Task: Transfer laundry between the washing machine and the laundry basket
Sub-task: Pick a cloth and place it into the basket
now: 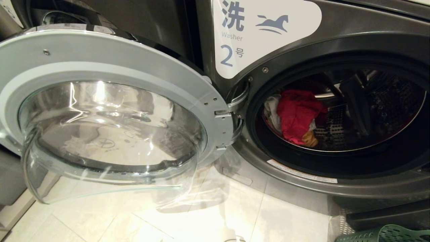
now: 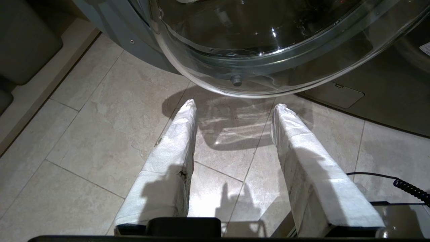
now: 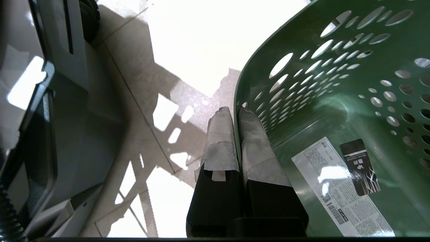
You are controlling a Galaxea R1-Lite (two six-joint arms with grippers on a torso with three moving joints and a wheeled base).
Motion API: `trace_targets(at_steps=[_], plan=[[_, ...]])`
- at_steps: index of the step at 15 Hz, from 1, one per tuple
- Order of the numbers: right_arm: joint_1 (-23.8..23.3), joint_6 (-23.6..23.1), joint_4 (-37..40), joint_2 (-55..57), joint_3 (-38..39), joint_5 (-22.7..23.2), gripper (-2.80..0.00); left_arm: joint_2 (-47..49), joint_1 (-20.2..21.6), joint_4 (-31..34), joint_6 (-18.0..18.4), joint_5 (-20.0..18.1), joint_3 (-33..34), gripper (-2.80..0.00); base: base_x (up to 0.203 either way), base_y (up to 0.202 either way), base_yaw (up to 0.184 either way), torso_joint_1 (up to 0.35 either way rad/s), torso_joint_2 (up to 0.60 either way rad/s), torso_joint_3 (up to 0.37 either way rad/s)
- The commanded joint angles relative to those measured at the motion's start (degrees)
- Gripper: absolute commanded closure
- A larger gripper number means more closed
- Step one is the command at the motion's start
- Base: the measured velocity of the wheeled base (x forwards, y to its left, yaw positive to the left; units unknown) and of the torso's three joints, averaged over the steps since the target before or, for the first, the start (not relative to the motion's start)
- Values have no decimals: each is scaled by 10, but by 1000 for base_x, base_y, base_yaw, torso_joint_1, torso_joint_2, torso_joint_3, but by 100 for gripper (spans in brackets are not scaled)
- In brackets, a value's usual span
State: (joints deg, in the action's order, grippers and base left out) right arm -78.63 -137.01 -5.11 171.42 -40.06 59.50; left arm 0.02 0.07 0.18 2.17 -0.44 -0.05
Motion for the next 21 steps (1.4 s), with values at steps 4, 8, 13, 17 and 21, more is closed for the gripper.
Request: trace_targets(at_steps=[4,8,13,17,21], plan=[[21,-8,-2,-14,-12,-4,0,0,0,0,0,0,0,0,0,0,0,0,0,0],[30,-10,-3,-31,-27,-4,0,0,0,0,0,0,0,0,0,0,0,0,0,0],[42,-15,-3,-36,-24,-21,0,0,0,0,0,0,0,0,0,0,0,0,0,0],[42,-32,-3,-40,-16,-27,0,1,0,0,0,0,0,0,0,0,0,0,0,0],[42,-33,-2,-38,-12,-33,0,0,0,0,0,0,0,0,0,0,0,0,0,0]])
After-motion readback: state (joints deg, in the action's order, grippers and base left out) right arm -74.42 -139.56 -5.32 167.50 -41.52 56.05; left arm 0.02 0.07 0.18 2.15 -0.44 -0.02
